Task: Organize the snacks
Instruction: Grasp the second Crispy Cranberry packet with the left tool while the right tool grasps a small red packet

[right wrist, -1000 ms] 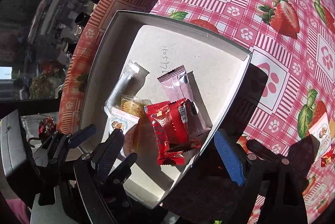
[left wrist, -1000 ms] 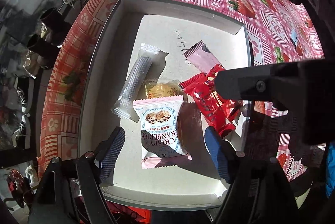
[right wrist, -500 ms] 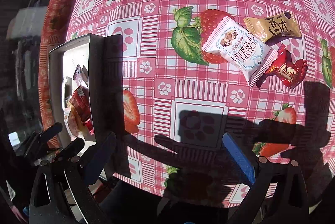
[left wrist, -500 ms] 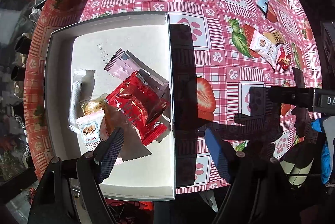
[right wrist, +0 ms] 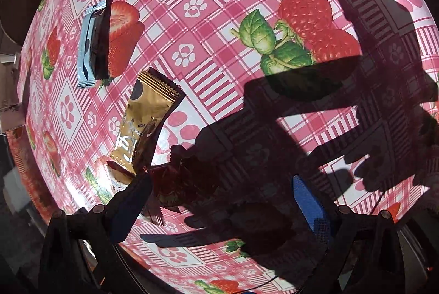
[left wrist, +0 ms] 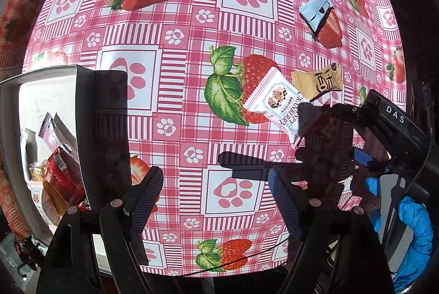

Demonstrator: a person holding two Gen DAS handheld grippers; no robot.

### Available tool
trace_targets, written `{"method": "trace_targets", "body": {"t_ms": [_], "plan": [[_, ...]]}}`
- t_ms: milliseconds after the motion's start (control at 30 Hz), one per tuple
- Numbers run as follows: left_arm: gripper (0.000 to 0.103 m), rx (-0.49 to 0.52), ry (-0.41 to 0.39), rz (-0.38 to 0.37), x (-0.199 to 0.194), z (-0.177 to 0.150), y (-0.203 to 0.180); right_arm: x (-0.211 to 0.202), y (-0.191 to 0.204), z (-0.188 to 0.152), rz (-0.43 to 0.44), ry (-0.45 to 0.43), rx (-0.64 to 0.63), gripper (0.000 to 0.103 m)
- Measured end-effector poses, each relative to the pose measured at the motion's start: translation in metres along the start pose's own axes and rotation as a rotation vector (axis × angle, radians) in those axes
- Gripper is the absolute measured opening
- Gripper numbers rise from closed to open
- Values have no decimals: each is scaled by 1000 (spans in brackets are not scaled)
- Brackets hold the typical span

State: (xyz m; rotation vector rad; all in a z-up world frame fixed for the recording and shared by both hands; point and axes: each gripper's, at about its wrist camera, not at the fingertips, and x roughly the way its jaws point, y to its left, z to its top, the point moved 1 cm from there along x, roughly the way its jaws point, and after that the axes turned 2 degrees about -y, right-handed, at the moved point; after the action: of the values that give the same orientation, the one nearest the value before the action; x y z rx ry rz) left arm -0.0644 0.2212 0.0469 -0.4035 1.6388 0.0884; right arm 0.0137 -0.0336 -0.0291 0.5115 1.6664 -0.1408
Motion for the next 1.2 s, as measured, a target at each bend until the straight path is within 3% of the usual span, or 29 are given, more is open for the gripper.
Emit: {"method": "trace_targets", "body": {"t_ms": [133, 233, 433, 700, 867, 1000, 1200], "plan": [[82, -94, 18, -54, 8, 18, -10, 15, 19, 0, -153, 46, -225, 102], [82, -118, 14, -50, 14, 30, -20, 14, 6, -8, -197, 48, -309, 102], [82, -126, 12, 24, 33, 42, -40, 11, -17, -16, -157, 67, -336, 102], [82, -162, -1, 94, 47, 39, -53, 24, 1, -49, -240, 45, -410, 103], [82, -164, -5, 104, 50, 39, -48, 25, 2, -57, -234, 35, -407, 103], [86, -147, -1, 107, 54, 41, -58, 27, 1, -44, -242, 101, -402, 103], [87, -166, 26, 87, 62, 40, -68, 13, -3, -58, -146, 115, -364, 103]]}}
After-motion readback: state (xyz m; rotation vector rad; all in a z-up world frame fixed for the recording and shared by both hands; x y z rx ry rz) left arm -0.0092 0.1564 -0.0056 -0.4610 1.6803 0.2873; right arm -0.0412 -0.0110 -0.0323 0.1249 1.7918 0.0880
